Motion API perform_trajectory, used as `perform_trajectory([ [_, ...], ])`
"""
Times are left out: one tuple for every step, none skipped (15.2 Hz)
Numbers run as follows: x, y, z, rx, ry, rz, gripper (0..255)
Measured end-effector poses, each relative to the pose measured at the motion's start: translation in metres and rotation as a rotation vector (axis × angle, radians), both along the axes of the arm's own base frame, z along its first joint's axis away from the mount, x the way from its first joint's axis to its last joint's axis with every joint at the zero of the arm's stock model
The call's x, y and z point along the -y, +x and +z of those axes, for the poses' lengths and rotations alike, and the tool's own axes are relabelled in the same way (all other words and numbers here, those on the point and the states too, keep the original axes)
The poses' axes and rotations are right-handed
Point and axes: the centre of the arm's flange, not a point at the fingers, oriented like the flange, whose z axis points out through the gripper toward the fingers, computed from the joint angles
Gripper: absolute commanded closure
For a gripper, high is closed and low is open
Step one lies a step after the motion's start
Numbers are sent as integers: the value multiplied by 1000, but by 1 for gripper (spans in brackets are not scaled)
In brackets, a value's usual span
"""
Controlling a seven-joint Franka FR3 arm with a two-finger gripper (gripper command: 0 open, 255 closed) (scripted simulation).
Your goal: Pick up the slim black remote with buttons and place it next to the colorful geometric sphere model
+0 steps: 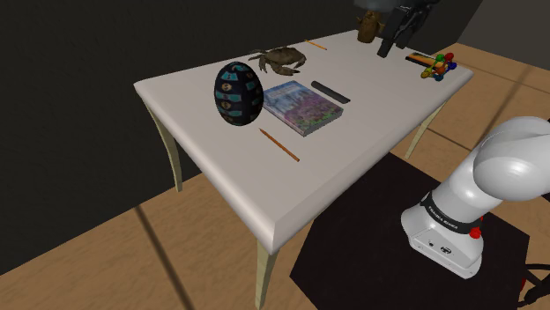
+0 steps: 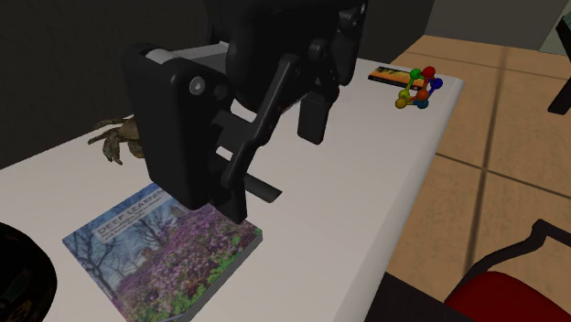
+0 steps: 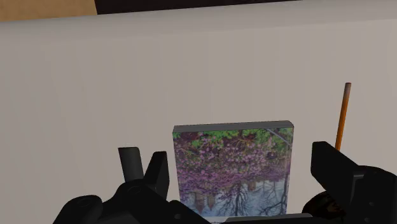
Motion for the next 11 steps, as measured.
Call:
perform_trajectory([
  [0, 0, 0, 0, 0, 0, 0],
  [3, 4, -4, -2, 2, -1, 0],
  [8, 10, -10, -5, 6, -3, 0],
  [16, 16, -16, -8, 10, -5, 0],
  [24, 25, -25, -12, 14, -7, 0],
  [31, 33, -32, -16, 19, -10, 0],
  [38, 45, -38, -19, 24, -12, 0],
  [47, 52, -48, -23, 28, -15, 0],
  [53, 60, -53, -26, 33, -17, 0],
  [59, 67, -61, -30, 38, -20, 0],
  [67, 78, -67, -33, 42, -22, 0],
])
